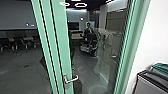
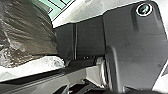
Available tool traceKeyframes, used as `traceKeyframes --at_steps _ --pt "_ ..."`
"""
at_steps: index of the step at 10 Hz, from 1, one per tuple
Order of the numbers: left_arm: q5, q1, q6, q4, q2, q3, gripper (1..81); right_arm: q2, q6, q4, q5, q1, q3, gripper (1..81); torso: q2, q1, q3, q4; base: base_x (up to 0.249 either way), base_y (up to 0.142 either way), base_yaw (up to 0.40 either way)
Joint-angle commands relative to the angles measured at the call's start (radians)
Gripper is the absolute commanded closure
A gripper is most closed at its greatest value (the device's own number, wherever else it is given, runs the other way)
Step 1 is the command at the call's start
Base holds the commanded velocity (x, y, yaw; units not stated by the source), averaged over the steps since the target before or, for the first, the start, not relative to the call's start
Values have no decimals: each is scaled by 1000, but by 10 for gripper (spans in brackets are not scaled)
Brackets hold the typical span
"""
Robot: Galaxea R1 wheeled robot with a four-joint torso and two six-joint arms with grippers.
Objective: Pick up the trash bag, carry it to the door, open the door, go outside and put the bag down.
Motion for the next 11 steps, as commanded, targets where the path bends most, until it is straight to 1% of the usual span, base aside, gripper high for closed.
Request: traceKeyframes --at_steps 1,4,11 --pt "62 -60 6 8 -5 4 811 -33 -3 -1 -55 41 62 10 0 0 0 0 0 0 260" --pt "62 -60 6 8 -7 -1 811 -35 -3 -2 -44 38 64 10 0 0 0 0 0 0 261" --pt "62 -60 6 8 -8 -2 811 -35 -2 1 -44 38 39 10 0 0 0 0 0 0 288"
